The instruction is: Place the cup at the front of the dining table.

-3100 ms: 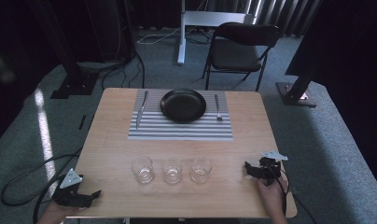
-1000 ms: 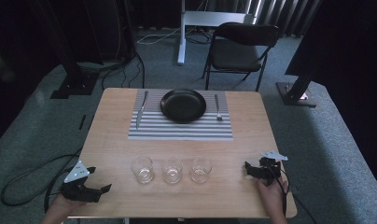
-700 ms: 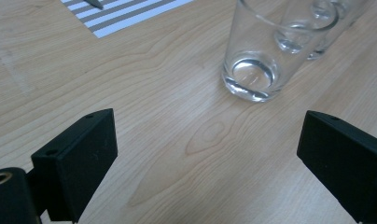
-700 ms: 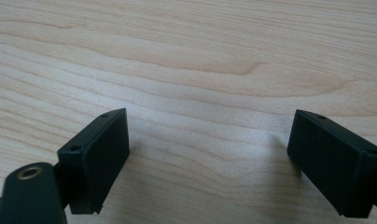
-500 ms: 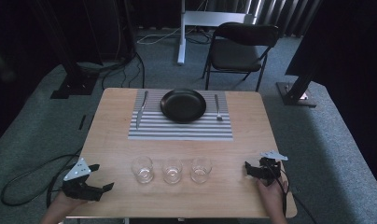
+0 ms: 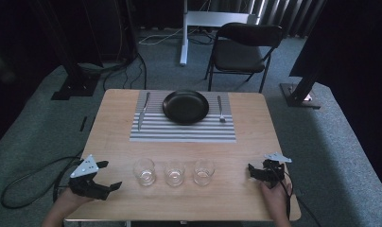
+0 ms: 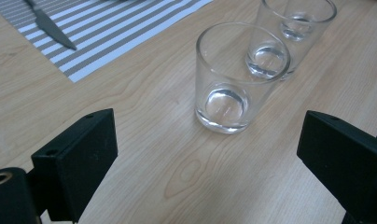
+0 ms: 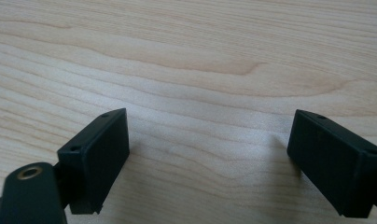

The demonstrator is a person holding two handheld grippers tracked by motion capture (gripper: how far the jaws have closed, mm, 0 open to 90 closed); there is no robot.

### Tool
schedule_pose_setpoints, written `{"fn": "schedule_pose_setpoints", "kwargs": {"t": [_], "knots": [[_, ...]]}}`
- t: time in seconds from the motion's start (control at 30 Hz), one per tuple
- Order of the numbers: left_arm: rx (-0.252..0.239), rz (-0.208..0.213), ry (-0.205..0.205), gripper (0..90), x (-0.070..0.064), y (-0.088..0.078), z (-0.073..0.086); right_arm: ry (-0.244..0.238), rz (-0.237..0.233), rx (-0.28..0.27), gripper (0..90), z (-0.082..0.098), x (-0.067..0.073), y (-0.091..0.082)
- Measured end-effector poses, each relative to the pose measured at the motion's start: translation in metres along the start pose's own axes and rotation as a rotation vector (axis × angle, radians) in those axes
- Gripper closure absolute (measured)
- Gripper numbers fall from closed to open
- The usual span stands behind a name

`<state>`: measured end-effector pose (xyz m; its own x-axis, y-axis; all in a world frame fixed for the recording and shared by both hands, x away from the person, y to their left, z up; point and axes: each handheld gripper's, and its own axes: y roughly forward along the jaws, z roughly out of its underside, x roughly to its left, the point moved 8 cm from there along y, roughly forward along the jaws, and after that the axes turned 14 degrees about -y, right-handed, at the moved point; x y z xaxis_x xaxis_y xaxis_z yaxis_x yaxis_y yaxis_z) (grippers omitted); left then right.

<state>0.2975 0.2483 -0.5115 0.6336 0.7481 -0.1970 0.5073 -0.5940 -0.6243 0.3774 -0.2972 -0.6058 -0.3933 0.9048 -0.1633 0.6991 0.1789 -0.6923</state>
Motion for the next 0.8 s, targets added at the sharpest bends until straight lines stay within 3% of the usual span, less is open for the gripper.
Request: {"fn": "schedule_pose_setpoints", "kwargs": {"t": [0.1,0.4,0.53,0.8], "knots": [[0.003,-0.002,0.010,5.4,-0.001,0.002,-0.003,0.000,0.000,0.000,12.2,0.000,0.000,0.000],[0.017,0.044,0.045,5.4,-0.015,0.012,-0.016,0.000,0.000,0.000,12.2,0.000,0.000,0.000],[0.016,0.041,0.056,5.4,-0.016,0.014,-0.020,0.000,0.000,0.000,12.2,0.000,0.000,0.000],[0.030,0.071,0.098,7.1,-0.031,0.029,-0.032,-0.001,0.000,0.000,12.2,0.000,0.000,0.000]]}}
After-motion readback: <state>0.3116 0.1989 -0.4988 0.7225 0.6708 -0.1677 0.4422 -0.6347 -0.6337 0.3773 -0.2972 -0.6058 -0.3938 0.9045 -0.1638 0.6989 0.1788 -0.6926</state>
